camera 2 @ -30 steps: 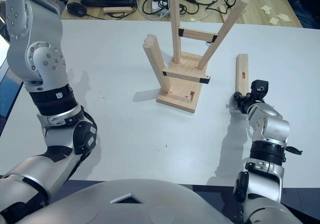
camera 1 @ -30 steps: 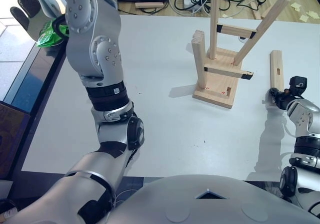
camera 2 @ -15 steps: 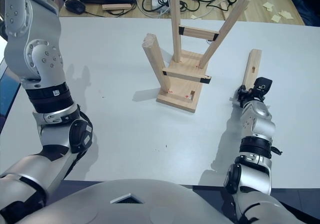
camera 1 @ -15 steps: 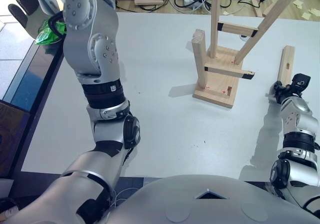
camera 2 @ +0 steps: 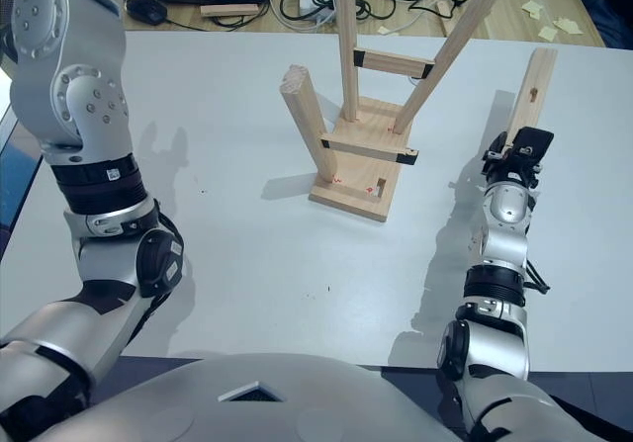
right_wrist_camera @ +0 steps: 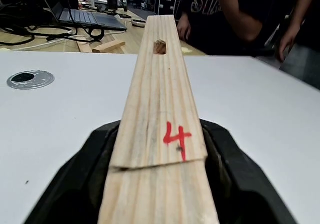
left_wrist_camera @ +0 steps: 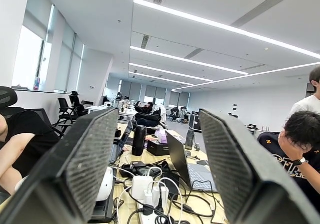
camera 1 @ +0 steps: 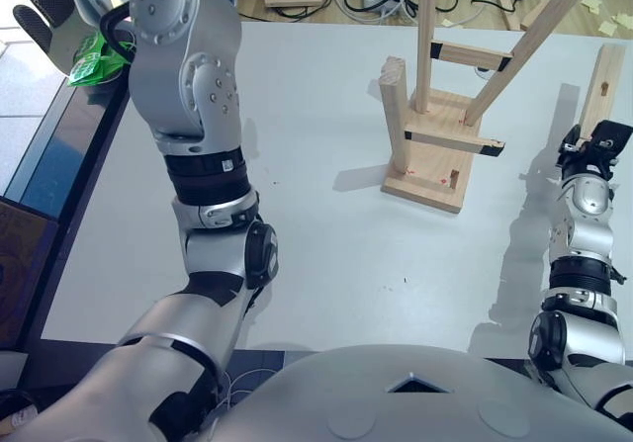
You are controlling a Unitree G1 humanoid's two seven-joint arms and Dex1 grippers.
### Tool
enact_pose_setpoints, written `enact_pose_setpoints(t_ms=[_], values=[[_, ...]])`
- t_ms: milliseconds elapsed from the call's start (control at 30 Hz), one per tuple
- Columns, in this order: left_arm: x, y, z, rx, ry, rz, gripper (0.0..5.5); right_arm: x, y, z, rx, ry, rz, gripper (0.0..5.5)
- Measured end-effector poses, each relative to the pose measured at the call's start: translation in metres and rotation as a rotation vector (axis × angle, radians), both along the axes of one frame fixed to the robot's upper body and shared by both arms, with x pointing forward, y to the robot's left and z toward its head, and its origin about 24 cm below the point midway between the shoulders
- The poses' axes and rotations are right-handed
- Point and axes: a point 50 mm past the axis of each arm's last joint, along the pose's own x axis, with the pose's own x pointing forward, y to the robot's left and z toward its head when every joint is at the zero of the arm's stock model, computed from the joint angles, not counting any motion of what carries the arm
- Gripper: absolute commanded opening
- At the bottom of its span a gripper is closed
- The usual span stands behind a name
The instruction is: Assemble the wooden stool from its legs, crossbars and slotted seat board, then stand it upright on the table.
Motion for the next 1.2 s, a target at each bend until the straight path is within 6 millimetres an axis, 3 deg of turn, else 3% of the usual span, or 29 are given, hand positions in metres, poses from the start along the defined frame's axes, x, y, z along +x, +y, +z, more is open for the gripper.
enact_pose_setpoints(t_ms=[100,233,267,433,533,633,900,1000,1200], values=[[-0.003,0.002,0.003,-0.004,-0.038,0.016,2.99,0.006,0.002,0.026,-0.095,-0.096,0.039,2.03],[-0.007,0.001,0.008,-0.039,-0.092,0.011,2.99,0.018,-0.001,0.075,-0.233,-0.236,0.123,2.03],[-0.008,-0.005,0.008,-0.051,-0.097,-0.025,2.99,0.024,0.003,0.097,-0.286,-0.299,0.194,2.03],[-0.018,-0.04,-0.001,-0.045,-0.061,-0.287,2.99,0.033,0.028,0.172,-0.359,-0.579,0.417,2.03],[-0.019,-0.048,-0.005,-0.111,-0.009,-0.374,2.99,0.035,0.042,0.207,-0.345,-0.705,0.506,1.75],[-0.018,-0.058,-0.012,-0.171,0.076,-0.445,2.99,0.031,0.071,0.235,-0.415,-0.806,0.675,1.27],[-0.019,-0.063,-0.013,-0.174,0.097,-0.447,2.99,0.023,0.078,0.242,-0.475,-0.847,0.669,0.03],[-0.02,-0.063,-0.015,-0.154,0.097,-0.437,2.99,0.017,0.064,0.219,-0.472,-0.775,0.608,0.03],[-0.023,-0.051,-0.026,-0.127,0.109,-0.378,2.99,-0.028,-0.002,0.126,-0.359,-0.382,0.416,0.03]])
